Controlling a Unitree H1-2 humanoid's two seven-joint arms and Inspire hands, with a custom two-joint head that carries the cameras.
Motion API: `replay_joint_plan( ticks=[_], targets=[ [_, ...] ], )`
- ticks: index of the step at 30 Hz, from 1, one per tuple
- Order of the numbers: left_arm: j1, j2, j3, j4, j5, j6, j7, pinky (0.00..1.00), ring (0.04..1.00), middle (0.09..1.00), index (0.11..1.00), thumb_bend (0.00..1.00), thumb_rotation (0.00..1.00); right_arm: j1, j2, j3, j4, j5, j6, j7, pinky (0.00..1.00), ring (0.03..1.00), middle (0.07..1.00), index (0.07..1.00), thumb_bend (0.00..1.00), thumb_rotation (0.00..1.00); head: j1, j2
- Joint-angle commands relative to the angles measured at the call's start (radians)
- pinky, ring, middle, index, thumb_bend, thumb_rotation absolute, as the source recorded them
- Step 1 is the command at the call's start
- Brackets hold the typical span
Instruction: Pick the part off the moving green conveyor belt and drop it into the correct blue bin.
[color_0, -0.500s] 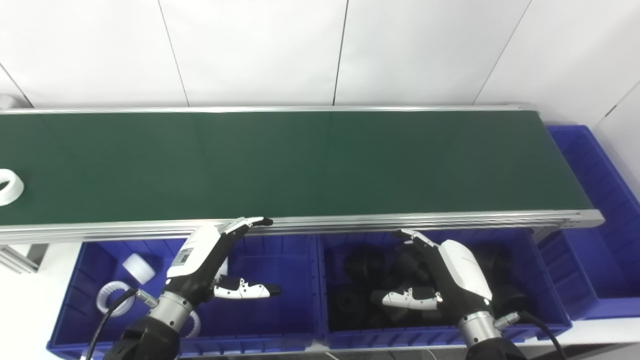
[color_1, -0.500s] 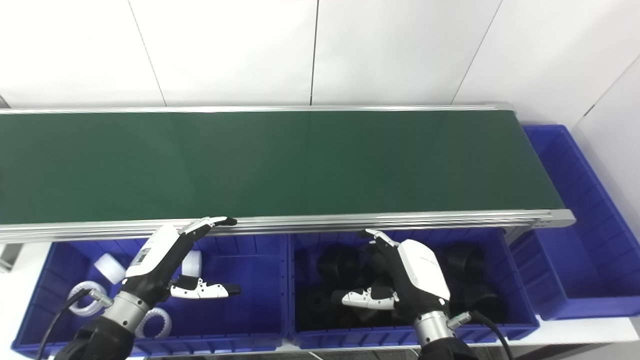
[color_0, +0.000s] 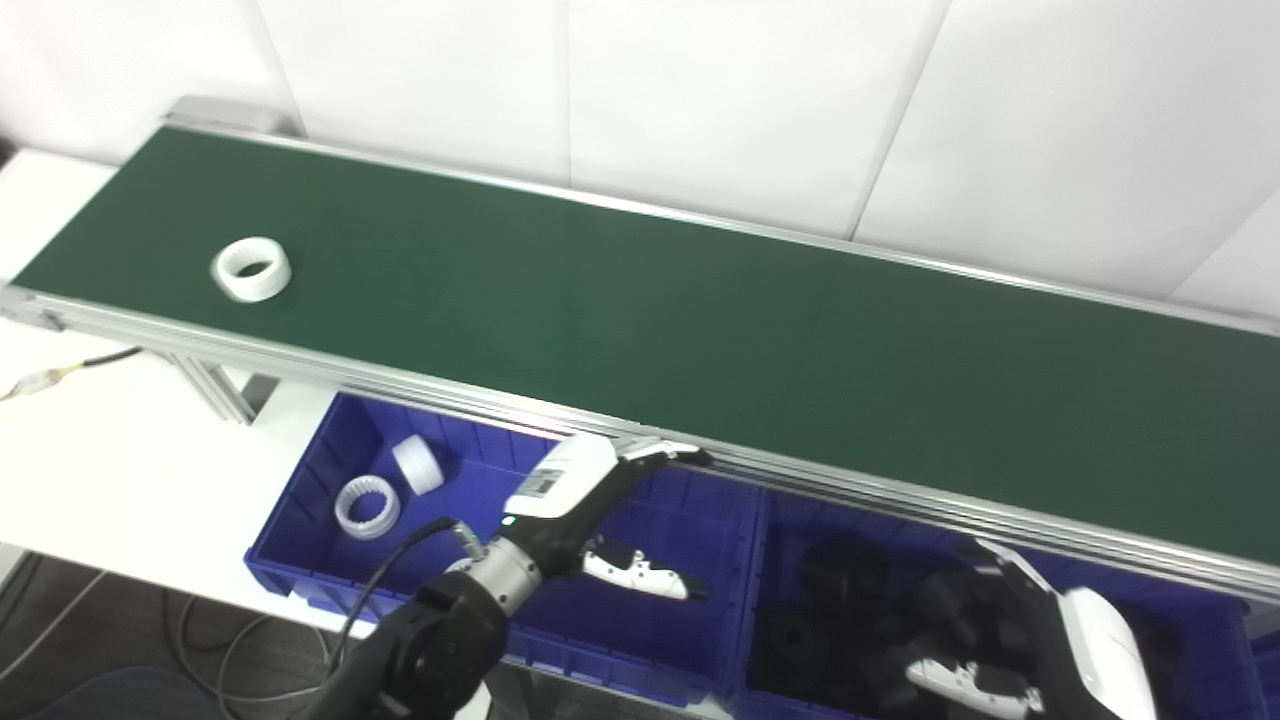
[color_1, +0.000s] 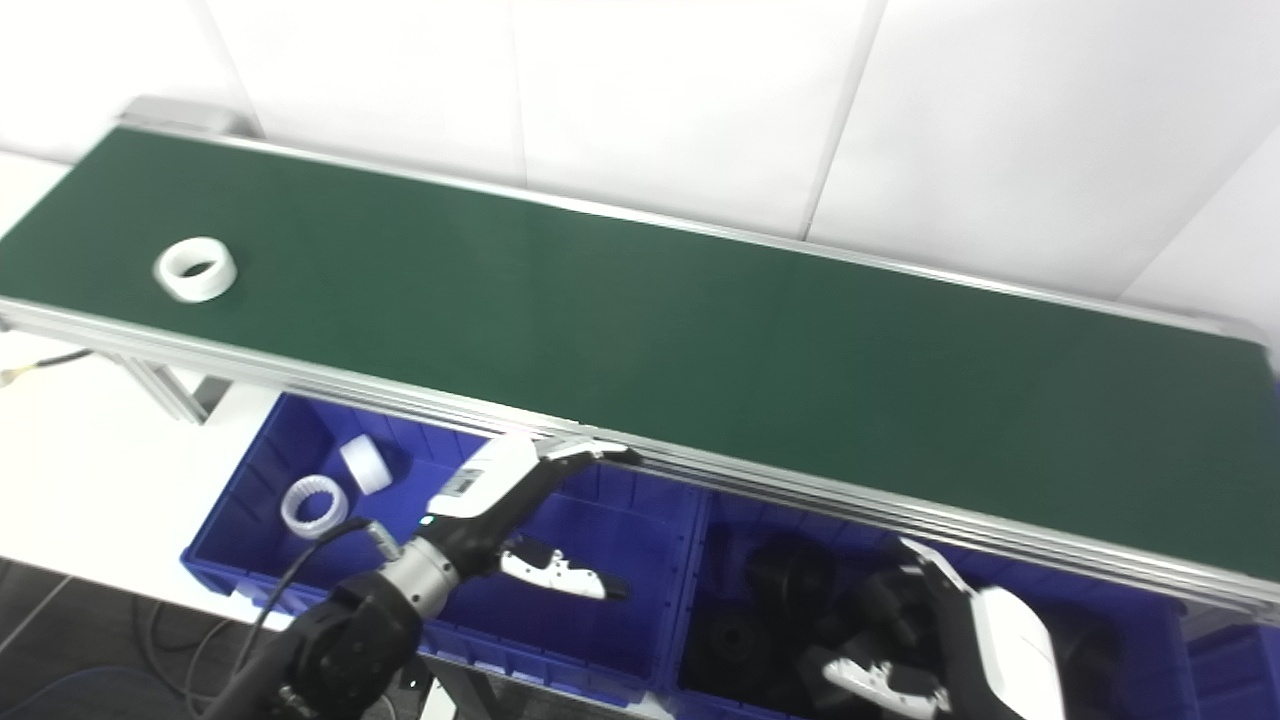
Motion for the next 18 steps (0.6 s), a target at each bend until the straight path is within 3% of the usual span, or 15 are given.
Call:
replay_joint_plan(
  ticks=[1, 9, 18],
  targets=[
    [-0.007, -0.009, -0.009, -0.008, 0.021, -0.019, 0.042, 0.86, 0.870, 0.839, 0.823, 0.86, 0.53, -0.003, -0.013, -0.002, -0.029, 0.013, -0.026, -0.010, 0.72, 0.718, 0.698, 0.792, 0.78, 0.22, 0.007, -0.004],
    [-0.011, -0.026, -0.023, 0.013, 0.021, -0.007, 0.051, 0.87, 0.879, 0.849, 0.834, 0.84, 0.50, -0.007, -0.025, -0.003, -0.028, 0.013, -0.006, 0.001, 0.72, 0.724, 0.701, 0.794, 0.78, 0.20, 0.009, -0.025],
    [-0.009, -0.025, -0.028, 0.057, 0.006, -0.038, 0.078, 0.89, 0.881, 0.850, 0.832, 0.85, 0.50, 0.001, -0.014, -0.003, -0.012, 0.018, -0.016, -0.013, 0.69, 0.713, 0.692, 0.788, 0.80, 0.17, -0.012, -0.105]
  ],
)
